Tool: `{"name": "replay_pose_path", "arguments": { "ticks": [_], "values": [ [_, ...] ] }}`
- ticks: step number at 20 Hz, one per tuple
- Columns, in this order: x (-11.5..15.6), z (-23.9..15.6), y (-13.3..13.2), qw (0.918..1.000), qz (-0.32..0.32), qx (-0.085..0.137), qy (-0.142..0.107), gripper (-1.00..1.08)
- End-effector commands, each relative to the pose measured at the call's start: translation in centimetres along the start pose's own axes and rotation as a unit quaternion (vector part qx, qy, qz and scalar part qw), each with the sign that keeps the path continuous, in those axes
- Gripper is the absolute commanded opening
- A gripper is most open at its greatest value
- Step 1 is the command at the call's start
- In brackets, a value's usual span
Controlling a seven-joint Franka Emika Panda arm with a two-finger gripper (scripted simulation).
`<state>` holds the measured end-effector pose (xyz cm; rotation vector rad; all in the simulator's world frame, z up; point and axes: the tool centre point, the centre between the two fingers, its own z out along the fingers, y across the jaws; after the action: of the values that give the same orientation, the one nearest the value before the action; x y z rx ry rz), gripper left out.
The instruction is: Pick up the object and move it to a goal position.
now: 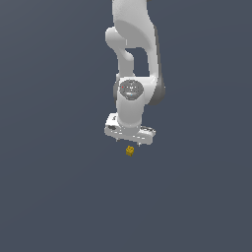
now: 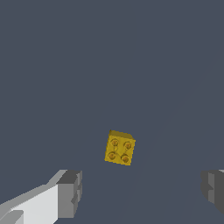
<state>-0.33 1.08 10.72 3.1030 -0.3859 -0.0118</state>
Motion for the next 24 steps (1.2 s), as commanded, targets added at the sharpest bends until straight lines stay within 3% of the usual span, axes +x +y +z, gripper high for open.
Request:
{"name": "replay_pose_path", "arguments": {
  "ticks": [1,11,24],
  "values": [
    [-0.2,1.0,-0.3,0.9996,0.029,0.003,0.001,1.00],
    [-0.6,3.3,-1.1,0.9956,0.093,0.008,0.002,1.00],
    [-0.7,5.6,-1.1,0.9952,0.097,0.008,0.002,1.00]
  ]
}}
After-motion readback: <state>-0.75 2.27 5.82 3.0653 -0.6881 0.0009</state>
